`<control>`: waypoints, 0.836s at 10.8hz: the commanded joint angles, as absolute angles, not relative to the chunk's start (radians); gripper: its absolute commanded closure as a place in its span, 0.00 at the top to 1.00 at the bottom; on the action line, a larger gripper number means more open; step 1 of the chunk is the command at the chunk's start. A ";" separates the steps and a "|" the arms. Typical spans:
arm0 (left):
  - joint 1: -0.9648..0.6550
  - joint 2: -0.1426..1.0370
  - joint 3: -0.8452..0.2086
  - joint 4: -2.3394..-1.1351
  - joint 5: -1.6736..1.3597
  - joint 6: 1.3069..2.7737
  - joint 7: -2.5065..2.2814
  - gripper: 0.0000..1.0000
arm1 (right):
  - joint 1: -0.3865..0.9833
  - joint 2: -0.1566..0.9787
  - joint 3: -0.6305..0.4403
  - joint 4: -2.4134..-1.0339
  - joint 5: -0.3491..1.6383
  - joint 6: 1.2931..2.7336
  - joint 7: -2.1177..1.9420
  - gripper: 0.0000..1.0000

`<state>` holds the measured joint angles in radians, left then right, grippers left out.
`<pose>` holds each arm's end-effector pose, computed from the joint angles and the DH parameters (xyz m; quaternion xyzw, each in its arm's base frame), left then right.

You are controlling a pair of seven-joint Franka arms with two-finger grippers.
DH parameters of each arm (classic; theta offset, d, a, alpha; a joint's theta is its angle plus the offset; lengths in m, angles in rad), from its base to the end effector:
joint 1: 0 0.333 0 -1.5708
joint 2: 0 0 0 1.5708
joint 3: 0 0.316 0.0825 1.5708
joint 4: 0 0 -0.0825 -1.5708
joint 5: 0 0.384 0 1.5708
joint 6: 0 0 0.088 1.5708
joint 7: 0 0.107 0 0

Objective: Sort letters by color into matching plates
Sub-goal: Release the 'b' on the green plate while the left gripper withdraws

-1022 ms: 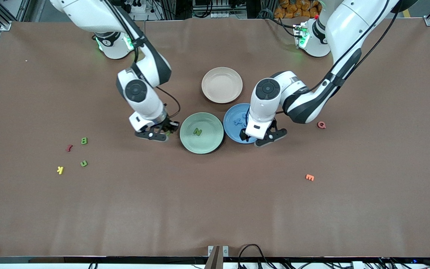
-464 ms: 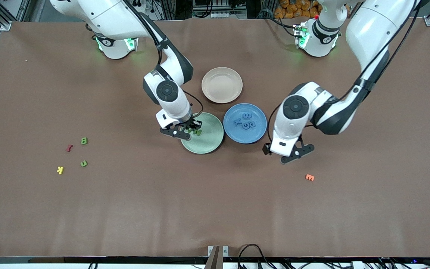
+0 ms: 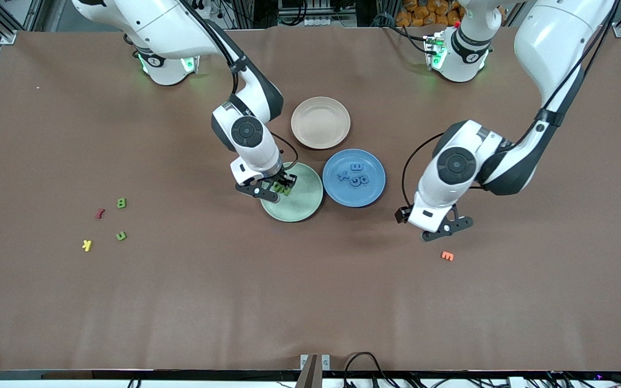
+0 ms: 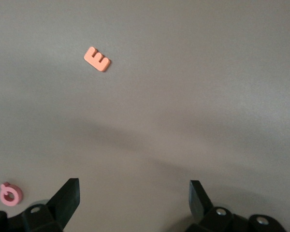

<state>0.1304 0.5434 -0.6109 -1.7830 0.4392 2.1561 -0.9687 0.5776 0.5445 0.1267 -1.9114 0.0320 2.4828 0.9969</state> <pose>0.5953 -0.2531 0.2907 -0.9887 -0.1455 -0.0005 0.0359 0.4845 0.4067 0.2135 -0.9848 0.1674 0.0220 0.0395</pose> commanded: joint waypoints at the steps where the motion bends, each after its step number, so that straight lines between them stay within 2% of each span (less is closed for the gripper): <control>1: 0.052 0.439 -0.480 -1.802 0.316 2.128 -0.807 1.00 | 0.560 0.545 0.130 -1.887 0.018 2.448 0.985 1.00; 3: 0.048 0.395 -0.430 -1.802 0.257 2.089 -0.671 1.00 | 0.502 0.525 0.124 -1.888 0.018 2.422 0.915 1.00; 9: 0.002 0.247 -0.263 -1.796 0.097 1.942 -0.335 1.00 | 0.178 0.488 0.127 -1.896 0.018 2.411 0.559 1.00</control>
